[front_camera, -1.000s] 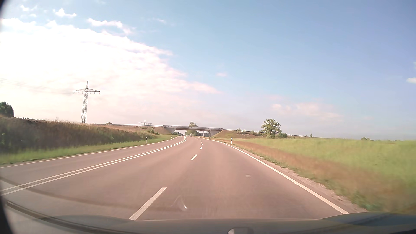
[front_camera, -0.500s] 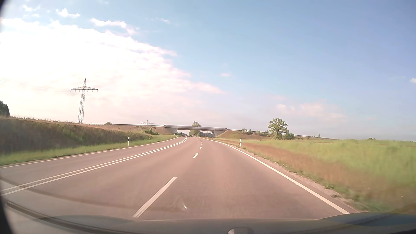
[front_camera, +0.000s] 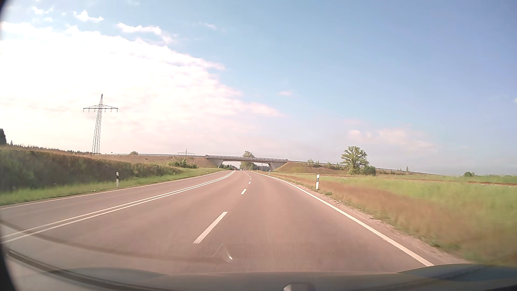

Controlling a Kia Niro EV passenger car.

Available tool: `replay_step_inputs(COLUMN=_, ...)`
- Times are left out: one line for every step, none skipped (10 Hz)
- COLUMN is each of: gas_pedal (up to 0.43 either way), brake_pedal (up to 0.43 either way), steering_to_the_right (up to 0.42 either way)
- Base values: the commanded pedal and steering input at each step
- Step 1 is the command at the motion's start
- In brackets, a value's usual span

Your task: Follow the waypoints while adhering to traffic rules and regulations

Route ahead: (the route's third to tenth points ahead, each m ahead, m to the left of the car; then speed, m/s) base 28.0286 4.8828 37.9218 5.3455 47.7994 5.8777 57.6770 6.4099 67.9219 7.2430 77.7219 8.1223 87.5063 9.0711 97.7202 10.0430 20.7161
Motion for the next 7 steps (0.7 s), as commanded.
replay_step_inputs(gas_pedal=0.26, brake_pedal=0.0, steering_to_the_right=-0.009)
replay_step_inputs(gas_pedal=0.26, brake_pedal=0.0, steering_to_the_right=-0.009)
replay_step_inputs(gas_pedal=0.26, brake_pedal=0.0, steering_to_the_right=-0.009)
replay_step_inputs(gas_pedal=0.26, brake_pedal=0.0, steering_to_the_right=-0.009)
replay_step_inputs(gas_pedal=0.26, brake_pedal=0.0, steering_to_the_right=-0.01)
replay_step_inputs(gas_pedal=0.26, brake_pedal=0.0, steering_to_the_right=-0.01)
replay_step_inputs(gas_pedal=0.26, brake_pedal=0.0, steering_to_the_right=-0.01)
